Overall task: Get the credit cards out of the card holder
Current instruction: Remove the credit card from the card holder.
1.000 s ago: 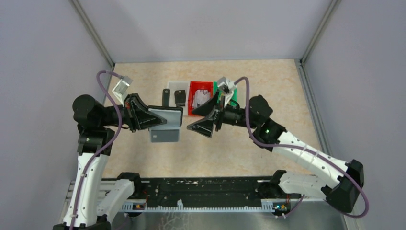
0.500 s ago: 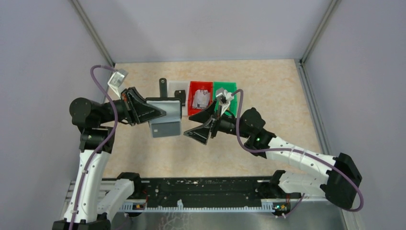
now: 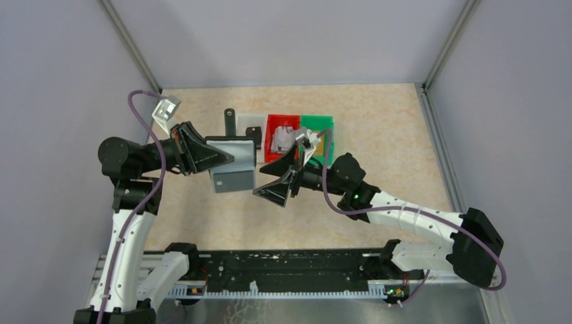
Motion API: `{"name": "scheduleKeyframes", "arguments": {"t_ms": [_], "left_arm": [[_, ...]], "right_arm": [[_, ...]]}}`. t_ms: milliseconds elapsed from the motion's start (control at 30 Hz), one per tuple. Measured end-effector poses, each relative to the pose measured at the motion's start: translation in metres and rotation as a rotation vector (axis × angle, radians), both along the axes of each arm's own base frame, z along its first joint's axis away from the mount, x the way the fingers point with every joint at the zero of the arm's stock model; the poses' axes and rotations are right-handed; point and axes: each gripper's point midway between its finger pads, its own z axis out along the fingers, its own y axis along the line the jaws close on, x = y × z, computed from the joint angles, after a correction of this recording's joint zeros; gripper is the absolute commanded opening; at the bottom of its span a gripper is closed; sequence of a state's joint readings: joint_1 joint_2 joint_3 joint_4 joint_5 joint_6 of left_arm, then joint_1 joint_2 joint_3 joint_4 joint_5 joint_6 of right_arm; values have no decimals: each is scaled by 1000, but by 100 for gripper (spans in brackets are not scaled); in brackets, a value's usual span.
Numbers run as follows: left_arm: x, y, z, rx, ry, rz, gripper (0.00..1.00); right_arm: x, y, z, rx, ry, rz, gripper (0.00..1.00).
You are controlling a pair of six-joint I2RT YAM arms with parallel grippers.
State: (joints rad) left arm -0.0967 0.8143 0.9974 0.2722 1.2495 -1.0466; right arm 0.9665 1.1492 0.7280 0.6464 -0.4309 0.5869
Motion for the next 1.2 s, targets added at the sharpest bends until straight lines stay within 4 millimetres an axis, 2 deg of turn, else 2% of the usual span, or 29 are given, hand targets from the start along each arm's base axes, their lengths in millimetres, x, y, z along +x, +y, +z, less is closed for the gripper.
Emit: {"name": "scheduleKeyframes", "arguments": {"t_ms": [733, 1000, 1200], "left_arm": [[-5, 0, 6, -16, 15, -8, 0], [-5, 0, 6, -16, 16, -9, 0], [-5, 0, 6, -16, 16, -9, 0]], "right_arm": [[31, -4, 13, 40, -16, -178, 91], [29, -1, 20, 74, -26, -184, 90], [20, 7, 23, 71, -35, -170, 91]]}}
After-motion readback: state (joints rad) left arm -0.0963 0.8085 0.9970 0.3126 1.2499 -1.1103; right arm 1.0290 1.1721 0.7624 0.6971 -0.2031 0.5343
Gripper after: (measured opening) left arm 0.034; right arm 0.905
